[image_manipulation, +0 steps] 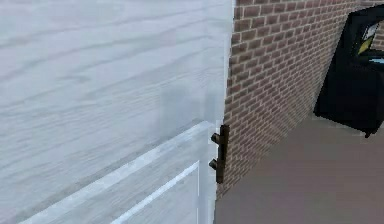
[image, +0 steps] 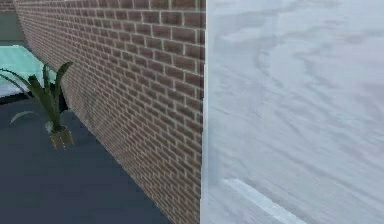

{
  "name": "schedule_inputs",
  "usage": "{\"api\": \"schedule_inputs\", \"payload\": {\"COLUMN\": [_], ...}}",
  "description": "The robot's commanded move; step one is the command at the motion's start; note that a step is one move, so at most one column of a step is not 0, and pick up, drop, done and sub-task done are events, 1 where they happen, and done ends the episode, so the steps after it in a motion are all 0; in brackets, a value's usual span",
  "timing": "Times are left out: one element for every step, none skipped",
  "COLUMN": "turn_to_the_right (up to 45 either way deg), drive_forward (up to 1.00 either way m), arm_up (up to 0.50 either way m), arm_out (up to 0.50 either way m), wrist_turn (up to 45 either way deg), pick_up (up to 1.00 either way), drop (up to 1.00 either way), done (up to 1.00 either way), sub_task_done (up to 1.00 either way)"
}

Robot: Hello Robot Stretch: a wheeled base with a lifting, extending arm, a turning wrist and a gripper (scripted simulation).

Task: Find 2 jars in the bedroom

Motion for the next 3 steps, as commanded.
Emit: {"api": "schedule_inputs", "payload": {"turn_to_the_right": [-45.0,-21.0,0.0], "drive_forward": [0.0,0.0,0.75], "arm_up": [0.0,0.0,0.0], "arm_out": [0.0,0.0,0.0], "wrist_turn": [0.0,0.0,0.0], "pick_up": [0.0,0.0,0.0], "drop": [0.0,0.0,0.0], "done": [0.0,0.0,0.0], "sub_task_done": [0.0,0.0,0.0]}}
